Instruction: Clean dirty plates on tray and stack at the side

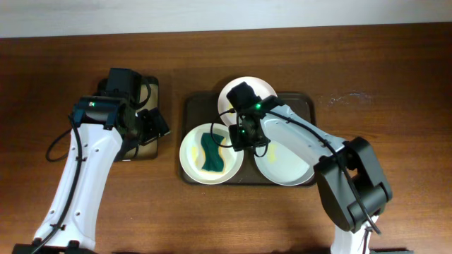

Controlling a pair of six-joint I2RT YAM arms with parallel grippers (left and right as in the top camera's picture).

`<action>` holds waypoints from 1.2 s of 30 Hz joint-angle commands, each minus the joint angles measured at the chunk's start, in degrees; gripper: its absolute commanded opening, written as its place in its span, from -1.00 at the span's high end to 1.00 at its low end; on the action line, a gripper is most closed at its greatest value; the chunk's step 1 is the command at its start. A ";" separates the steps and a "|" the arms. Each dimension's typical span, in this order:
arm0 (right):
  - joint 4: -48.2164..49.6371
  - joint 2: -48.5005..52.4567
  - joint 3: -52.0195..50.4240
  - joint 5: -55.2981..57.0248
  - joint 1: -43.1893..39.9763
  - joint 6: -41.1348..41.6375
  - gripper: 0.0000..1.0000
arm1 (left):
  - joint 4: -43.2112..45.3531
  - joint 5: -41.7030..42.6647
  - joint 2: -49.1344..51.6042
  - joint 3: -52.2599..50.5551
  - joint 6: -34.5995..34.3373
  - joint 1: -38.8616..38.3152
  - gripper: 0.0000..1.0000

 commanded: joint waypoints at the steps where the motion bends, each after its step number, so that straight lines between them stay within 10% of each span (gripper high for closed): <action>1: 0.90 1.49 0.50 0.04 0.15 3.89 0.21 | 0.13 0.20 0.28 -0.33 0.68 0.13 -0.99; 10: 1.53 2.14 0.17 0.98 0.15 3.87 0.24 | 0.11 0.28 0.28 -0.35 0.70 0.11 -0.99; 23: 1.66 2.91 -0.59 0.94 0.15 3.89 0.92 | 8.46 5.84 0.35 -7.72 0.87 -4.22 -0.70; 27: 1.49 2.93 -0.59 0.96 0.15 3.87 0.89 | 14.29 9.53 0.35 -11.91 0.90 -5.35 -0.69; 30: 1.49 3.10 -0.59 0.94 0.15 3.89 0.46 | 20.90 13.00 0.35 -15.82 0.96 -6.84 -0.72; 36: 2.08 3.87 -2.32 0.92 0.15 5.44 0.46 | 27.91 13.60 0.35 -20.55 1.40 -9.97 -0.72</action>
